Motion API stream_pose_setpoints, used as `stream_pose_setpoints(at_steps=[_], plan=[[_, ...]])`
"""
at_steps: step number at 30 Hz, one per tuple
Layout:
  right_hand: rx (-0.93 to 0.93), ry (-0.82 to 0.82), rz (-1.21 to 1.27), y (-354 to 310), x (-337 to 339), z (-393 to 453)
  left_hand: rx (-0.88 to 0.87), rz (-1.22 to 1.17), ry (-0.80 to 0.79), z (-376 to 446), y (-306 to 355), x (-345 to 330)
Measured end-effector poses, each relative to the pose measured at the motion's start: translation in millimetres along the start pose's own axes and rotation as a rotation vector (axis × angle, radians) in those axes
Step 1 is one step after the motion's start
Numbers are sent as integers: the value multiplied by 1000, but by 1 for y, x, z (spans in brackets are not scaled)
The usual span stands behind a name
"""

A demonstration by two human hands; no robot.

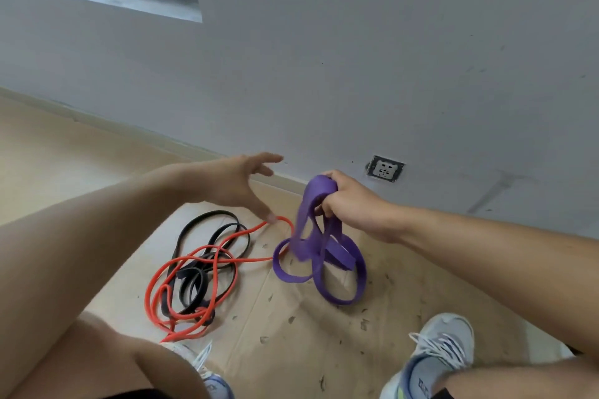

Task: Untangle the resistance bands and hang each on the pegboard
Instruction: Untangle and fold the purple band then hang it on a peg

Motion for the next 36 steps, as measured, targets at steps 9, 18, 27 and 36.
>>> stream_pose_setpoints(at_steps=[9,18,27,36], plan=[[49,29,-45,-15,-8,-8,-206,296,114,29,53,-23],[112,21,-285,-8,-10,-3,-152,285,75,27,51,-6],[236,-23,-110,-7,-9,-1,-319,-54,200,9,72,14],[164,277,-151,-1,8,8,-426,-437,427,-7,74,43]])
Point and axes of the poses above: each hand's wrist, its own z-axis towards the middle knuckle, its own x-axis out of the back of the hand, y = z × x, the point moved 9 cm from there along z, towards the middle knuckle, and after that the axes turned 12 degrees about -x, right-handed, at the moved point
